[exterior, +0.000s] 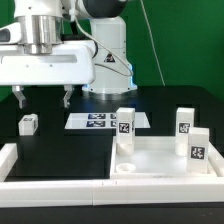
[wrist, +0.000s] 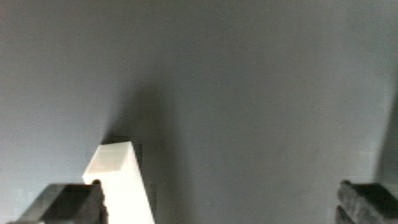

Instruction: Assemble square table

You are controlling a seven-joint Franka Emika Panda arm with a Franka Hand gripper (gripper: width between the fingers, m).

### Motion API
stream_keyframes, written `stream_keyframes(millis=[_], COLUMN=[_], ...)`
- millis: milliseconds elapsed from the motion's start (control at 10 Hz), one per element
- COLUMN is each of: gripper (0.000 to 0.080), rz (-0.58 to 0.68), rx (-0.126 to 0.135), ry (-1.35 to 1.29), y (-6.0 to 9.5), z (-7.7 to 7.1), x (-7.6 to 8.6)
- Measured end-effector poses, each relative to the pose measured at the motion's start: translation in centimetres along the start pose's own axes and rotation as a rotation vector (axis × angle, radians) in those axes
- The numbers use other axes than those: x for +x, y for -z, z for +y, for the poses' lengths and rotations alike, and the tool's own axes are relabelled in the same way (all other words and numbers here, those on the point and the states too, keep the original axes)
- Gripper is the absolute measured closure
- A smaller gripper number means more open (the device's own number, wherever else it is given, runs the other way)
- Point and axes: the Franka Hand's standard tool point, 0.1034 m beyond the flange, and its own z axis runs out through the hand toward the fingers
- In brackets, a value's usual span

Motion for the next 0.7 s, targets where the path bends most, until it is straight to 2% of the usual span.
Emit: stream_keyframes(millis=[100,200,300,400,500,600,700], gripper=[0.0150,0.0150,0.0150,0.0150,0.0150,0.0150,0.0150], rz=[-0.025,-0.048,-0.119,-0.197,-0.230,-0.305,-0.369], rx=[-0.029,-0.098,-0.082,-0.046,-0.042,-0.007,0.008], ry=[0.087,0.150,0.163,0.173,0.159,0.129,0.135], y=[-1.2,-2.7,-3.7,-3.8,-3.8,-3.9,-4.1], z=[2.2,5.8,7.1,7.8,8.2,7.0,6.5], x=[-2.0,-4.8,-6.2,-6.3,-6.2,-6.7,-6.5])
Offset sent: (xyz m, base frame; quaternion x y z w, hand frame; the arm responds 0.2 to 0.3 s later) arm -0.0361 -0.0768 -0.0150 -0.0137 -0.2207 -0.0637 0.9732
